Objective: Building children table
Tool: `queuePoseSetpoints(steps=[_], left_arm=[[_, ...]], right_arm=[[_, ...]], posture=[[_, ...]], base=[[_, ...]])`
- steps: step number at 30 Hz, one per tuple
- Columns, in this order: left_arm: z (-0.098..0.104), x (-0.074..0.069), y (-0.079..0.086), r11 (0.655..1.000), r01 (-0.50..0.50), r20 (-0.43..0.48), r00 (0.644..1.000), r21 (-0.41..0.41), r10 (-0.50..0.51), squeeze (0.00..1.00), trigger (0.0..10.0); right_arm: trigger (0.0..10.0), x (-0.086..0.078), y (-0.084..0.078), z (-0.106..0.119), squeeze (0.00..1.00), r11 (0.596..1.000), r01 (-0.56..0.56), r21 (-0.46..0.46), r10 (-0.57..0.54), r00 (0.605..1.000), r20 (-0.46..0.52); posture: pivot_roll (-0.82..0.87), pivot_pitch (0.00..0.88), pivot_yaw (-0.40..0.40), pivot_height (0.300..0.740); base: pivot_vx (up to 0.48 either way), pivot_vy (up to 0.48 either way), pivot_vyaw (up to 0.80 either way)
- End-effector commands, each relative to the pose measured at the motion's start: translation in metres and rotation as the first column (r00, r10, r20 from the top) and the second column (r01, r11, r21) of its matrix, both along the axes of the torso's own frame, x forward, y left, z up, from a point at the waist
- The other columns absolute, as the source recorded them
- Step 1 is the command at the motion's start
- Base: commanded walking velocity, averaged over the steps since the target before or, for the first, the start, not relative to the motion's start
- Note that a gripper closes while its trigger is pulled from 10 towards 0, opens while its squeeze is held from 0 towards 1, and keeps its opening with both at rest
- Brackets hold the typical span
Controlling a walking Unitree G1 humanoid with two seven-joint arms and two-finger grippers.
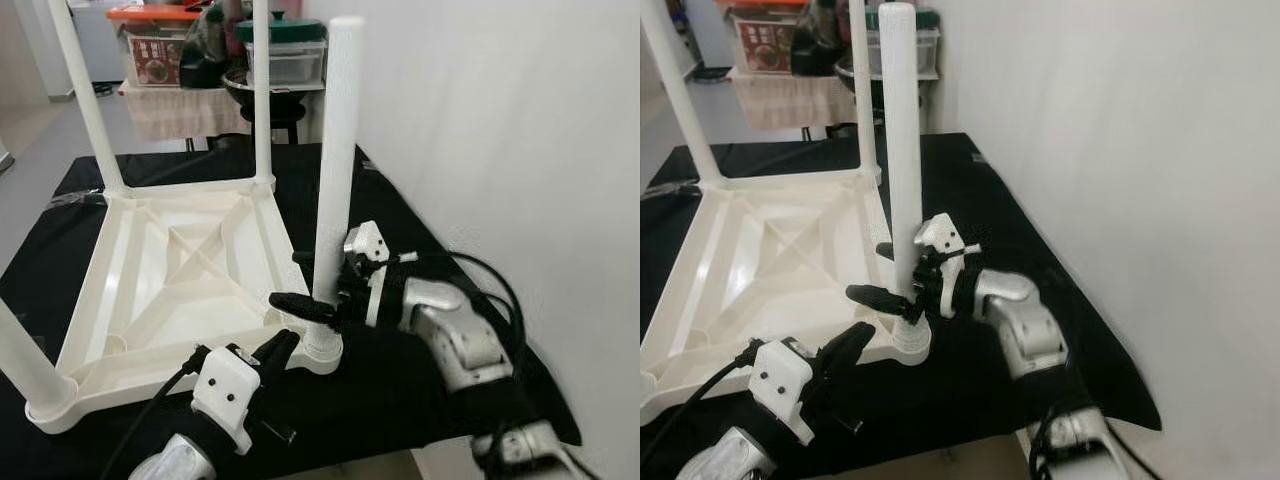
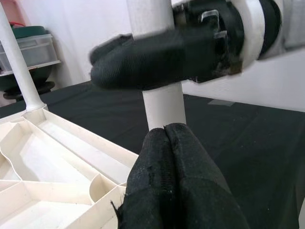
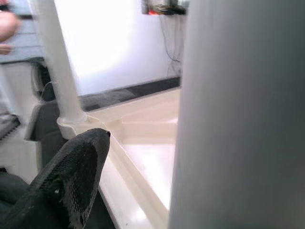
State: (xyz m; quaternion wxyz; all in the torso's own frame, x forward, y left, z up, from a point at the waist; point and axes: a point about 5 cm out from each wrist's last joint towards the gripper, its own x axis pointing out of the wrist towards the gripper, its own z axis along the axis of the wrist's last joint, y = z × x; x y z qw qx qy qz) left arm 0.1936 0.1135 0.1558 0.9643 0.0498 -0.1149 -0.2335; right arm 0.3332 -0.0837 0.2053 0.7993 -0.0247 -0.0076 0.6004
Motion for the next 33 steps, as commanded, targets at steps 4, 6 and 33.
queuePoseSetpoints(steps=[4,6,33], left_arm=[[-0.004,-0.002,-0.002,1.0,-0.004,-0.01,1.0,0.006,0.004,0.0,10.0],[-0.004,-0.002,-0.003,1.0,-0.004,-0.011,1.0,0.006,0.004,0.0,10.0],[0.001,-0.004,0.004,1.0,-0.001,-0.008,1.0,0.005,0.001,0.0,10.0]], right_arm=[[10.0,0.021,-0.01,0.009,0.0,0.998,-0.059,-0.026,0.058,0.998,-0.03],[2.3,0.023,-0.013,0.01,0.0,0.998,-0.064,-0.02,0.063,0.997,-0.045],[0.0,-0.041,0.016,-0.046,0.0,0.844,0.526,0.1,-0.497,0.839,-0.221]], posture=[[0.05,0.0,-0.088,0.74],[0.05,0.0,-0.089,0.74],[0.02,0.045,-0.067,0.74]], base=[[0.0,0.0,0.0],[0.0,0.0,0.0],[0.0,0.0,0.0]])
